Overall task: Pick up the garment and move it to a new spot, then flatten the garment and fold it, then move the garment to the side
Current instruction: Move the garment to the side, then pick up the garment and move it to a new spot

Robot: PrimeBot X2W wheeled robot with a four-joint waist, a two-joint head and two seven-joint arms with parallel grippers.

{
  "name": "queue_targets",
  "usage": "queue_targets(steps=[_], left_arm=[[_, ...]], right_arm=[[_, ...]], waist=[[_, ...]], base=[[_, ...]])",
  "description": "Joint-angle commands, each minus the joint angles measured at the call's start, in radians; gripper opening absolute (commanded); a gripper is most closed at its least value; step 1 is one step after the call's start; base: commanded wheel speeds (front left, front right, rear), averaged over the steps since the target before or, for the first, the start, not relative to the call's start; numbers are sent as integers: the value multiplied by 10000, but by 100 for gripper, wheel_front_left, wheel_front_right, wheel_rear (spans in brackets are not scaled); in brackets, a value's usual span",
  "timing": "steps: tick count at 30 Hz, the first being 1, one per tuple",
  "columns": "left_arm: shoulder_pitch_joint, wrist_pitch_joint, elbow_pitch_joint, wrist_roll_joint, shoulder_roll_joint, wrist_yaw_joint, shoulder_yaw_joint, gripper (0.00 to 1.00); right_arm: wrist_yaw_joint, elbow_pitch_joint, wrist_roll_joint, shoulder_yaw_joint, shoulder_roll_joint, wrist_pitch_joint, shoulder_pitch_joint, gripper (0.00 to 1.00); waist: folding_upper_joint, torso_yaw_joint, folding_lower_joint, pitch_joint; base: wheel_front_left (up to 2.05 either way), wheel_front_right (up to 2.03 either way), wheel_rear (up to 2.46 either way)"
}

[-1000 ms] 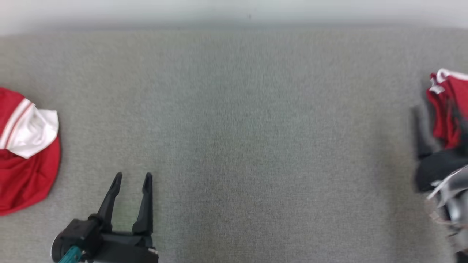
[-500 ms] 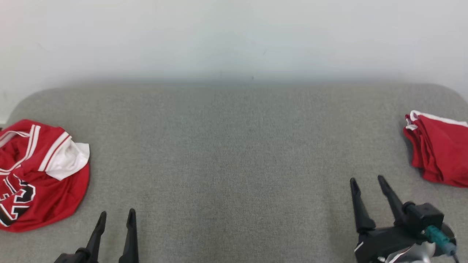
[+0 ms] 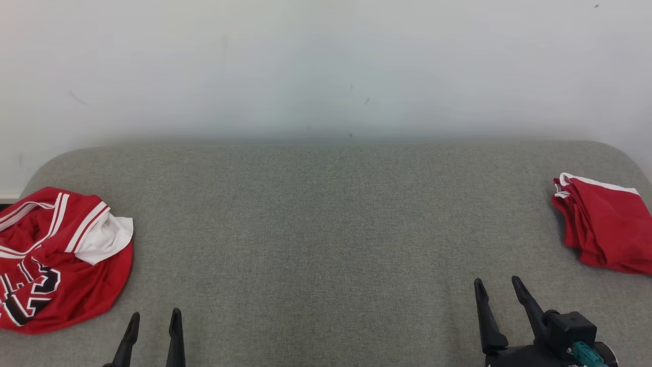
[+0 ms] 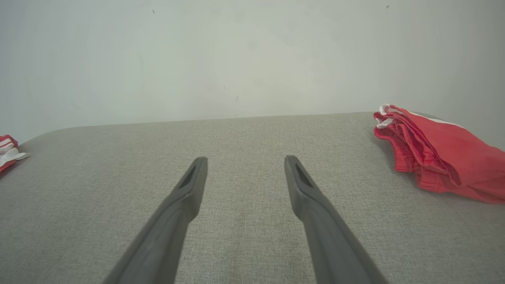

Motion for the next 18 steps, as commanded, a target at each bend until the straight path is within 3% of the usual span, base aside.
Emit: queue_targets(steps=[1, 18], left_arm=[[184, -31, -22, 97, -31, 19, 15, 100], [121, -31, 65, 177, -185, 19, -8, 100]], right_arm=[[3, -20, -56, -51, 80, -21, 137, 100], [3, -34, 102, 8, 132, 149, 195, 100]], waist=[[0, 23, 1, -9], [0, 132, 1, -72]], base=[[0, 0, 0], [0, 0, 0]])
